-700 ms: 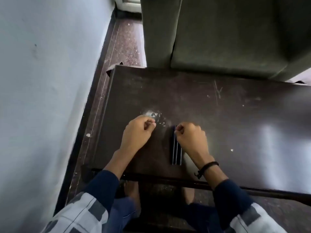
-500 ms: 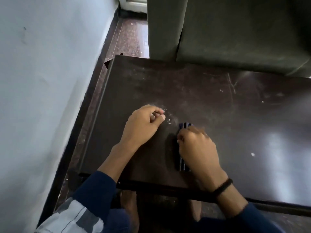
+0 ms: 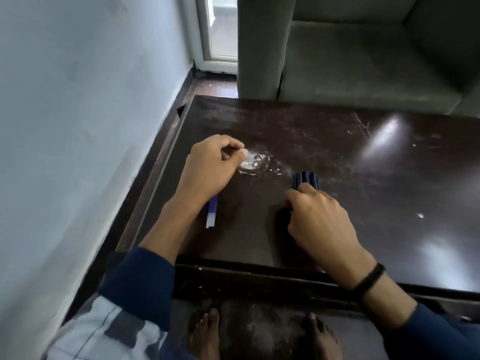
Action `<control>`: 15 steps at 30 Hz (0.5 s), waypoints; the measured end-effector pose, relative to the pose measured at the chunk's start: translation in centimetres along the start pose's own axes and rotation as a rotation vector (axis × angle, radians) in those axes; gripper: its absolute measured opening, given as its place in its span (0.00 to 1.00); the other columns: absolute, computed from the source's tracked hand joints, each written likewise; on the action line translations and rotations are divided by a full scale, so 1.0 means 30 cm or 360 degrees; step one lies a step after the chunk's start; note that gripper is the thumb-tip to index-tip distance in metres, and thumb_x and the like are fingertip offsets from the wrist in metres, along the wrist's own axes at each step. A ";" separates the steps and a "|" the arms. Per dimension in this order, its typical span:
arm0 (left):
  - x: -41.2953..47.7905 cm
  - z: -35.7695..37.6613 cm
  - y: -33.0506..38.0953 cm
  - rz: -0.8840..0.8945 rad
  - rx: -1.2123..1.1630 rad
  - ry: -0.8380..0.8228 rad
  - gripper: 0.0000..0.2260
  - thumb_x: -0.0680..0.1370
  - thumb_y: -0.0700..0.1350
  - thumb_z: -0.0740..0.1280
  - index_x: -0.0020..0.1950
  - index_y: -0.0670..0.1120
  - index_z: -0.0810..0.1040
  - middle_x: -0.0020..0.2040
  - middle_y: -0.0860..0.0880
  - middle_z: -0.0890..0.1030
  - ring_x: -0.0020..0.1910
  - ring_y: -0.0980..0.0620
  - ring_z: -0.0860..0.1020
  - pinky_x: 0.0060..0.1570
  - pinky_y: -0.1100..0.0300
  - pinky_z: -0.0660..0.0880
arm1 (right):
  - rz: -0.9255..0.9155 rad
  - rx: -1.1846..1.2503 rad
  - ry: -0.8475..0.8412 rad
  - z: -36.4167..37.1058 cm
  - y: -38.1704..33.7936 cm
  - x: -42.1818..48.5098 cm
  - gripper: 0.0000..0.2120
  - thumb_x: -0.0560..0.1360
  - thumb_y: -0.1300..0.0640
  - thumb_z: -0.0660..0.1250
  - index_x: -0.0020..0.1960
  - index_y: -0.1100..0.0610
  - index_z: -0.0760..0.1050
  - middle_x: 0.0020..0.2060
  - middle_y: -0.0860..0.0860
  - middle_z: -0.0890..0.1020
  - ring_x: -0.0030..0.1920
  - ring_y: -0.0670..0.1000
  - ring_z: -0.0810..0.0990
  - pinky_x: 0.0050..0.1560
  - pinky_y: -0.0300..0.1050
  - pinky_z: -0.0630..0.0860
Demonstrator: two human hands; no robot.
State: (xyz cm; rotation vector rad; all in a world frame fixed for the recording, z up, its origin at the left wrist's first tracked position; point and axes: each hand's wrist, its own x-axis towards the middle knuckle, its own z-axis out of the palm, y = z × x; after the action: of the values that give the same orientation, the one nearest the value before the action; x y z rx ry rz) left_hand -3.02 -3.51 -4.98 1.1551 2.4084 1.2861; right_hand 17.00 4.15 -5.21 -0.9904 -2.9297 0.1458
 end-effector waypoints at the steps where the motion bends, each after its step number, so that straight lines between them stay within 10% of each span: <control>1: -0.012 -0.016 0.002 -0.0009 -0.0020 0.0035 0.06 0.77 0.50 0.72 0.53 0.53 0.85 0.47 0.58 0.83 0.45 0.61 0.81 0.53 0.57 0.79 | 0.0002 0.0022 0.0006 -0.006 -0.005 -0.002 0.06 0.75 0.66 0.64 0.50 0.58 0.75 0.46 0.51 0.71 0.47 0.60 0.78 0.35 0.50 0.67; 15: 0.013 0.035 0.054 -0.0151 -0.0176 0.0005 0.04 0.77 0.53 0.71 0.50 0.56 0.84 0.47 0.60 0.83 0.44 0.59 0.82 0.51 0.49 0.81 | 0.0080 0.0246 0.0023 0.000 -0.032 0.037 0.07 0.78 0.58 0.65 0.56 0.55 0.72 0.56 0.51 0.69 0.51 0.57 0.76 0.36 0.49 0.71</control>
State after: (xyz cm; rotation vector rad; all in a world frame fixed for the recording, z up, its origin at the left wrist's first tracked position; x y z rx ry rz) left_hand -1.90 -2.03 -4.31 0.9981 2.3310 1.3724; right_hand 15.54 4.07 -5.09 -1.0371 -2.8298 0.3596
